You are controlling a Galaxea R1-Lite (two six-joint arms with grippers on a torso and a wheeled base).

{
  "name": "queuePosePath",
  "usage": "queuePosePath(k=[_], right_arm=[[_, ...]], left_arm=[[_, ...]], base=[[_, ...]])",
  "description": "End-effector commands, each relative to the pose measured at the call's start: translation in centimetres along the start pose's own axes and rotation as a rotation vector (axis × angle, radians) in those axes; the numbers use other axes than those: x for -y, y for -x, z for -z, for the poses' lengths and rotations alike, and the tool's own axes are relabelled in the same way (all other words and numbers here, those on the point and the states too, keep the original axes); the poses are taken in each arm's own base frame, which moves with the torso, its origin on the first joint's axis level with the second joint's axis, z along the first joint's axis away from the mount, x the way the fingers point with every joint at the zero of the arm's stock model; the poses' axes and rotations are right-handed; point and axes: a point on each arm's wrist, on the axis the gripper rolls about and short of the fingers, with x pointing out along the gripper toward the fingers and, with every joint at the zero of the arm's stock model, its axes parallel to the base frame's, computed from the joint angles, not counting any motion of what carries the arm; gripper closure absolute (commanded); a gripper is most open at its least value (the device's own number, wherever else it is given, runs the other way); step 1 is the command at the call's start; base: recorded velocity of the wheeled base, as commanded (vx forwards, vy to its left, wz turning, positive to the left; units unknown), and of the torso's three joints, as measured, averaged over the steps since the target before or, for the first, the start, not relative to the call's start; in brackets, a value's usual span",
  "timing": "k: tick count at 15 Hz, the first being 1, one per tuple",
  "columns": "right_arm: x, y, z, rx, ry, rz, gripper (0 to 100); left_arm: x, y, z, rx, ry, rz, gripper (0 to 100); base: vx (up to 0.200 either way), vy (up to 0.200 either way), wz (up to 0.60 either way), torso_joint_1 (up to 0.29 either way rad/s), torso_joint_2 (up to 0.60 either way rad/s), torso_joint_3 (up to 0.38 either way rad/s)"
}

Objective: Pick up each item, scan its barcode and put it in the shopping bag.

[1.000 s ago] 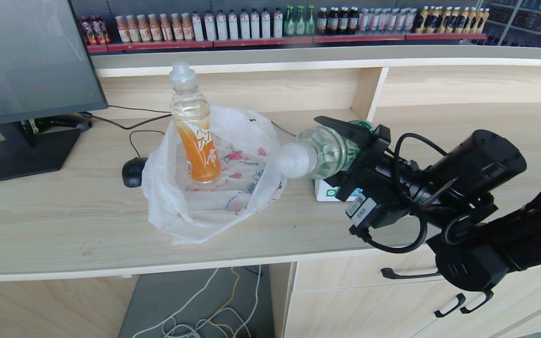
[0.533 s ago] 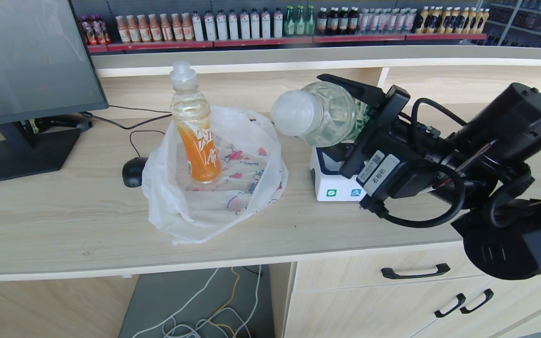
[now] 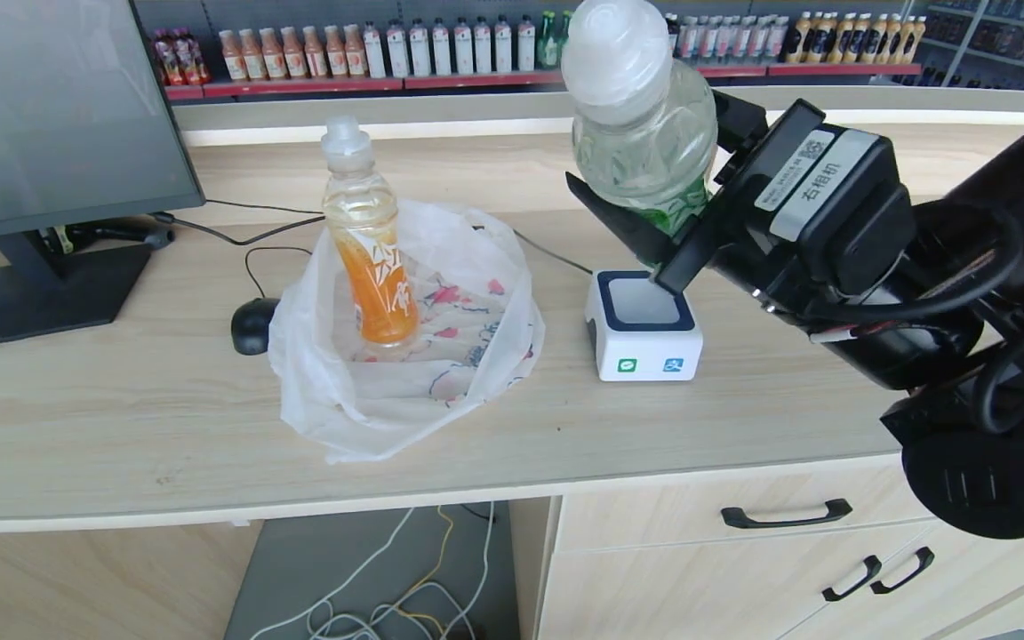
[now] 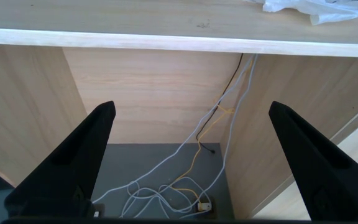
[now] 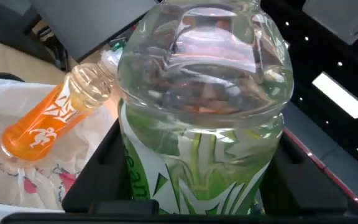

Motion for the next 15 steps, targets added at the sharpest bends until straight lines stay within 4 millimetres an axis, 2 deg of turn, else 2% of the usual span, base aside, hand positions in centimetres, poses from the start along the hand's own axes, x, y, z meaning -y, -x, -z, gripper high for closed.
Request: queuePosePath(k=[1, 2, 4, 7, 11, 15], right_arm=[[-0.4, 0.0, 0.3, -0.014, -0.074, 0.005, 100], [-0.4, 0.0, 0.3, -0.014, -0.077, 0.005, 100], [-0.3, -0.1, -0.1, -0.077, -0.242, 0.079, 100], [-0.2, -0.4, -1.9, -0.149, -0.611, 0.271, 100], [-0.5, 0.7, -2.1, -0.141, -0.902, 0.306, 100], [-1.4, 1.2, -0.8, -0.124, -0.89, 0.349, 100]], left_arm=[[0.0, 0.0, 0.0, 0.0, 0.0, 0.001, 0], [0.0, 0.0, 0.0, 0.0, 0.0, -0.001, 0], [0.0, 0.0, 0.0, 0.0, 0.0, -0.001, 0], [0.0, 0.0, 0.0, 0.0, 0.0, -0.001, 0], [0.0, 0.0, 0.0, 0.0, 0.0, -0.001, 0], [0.0, 0.0, 0.0, 0.0, -0.003, 0.001, 0]], base=[[0.0, 0.0, 0.0, 0.0, 0.0, 0.0], [0.0, 0.0, 0.0, 0.0, 0.0, 0.0], [0.0, 0.0, 0.0, 0.0, 0.0, 0.0], [0.0, 0.0, 0.0, 0.0, 0.0, 0.0], [0.0, 0.0, 0.0, 0.0, 0.0, 0.0], [0.0, 0.0, 0.0, 0.0, 0.0, 0.0]])
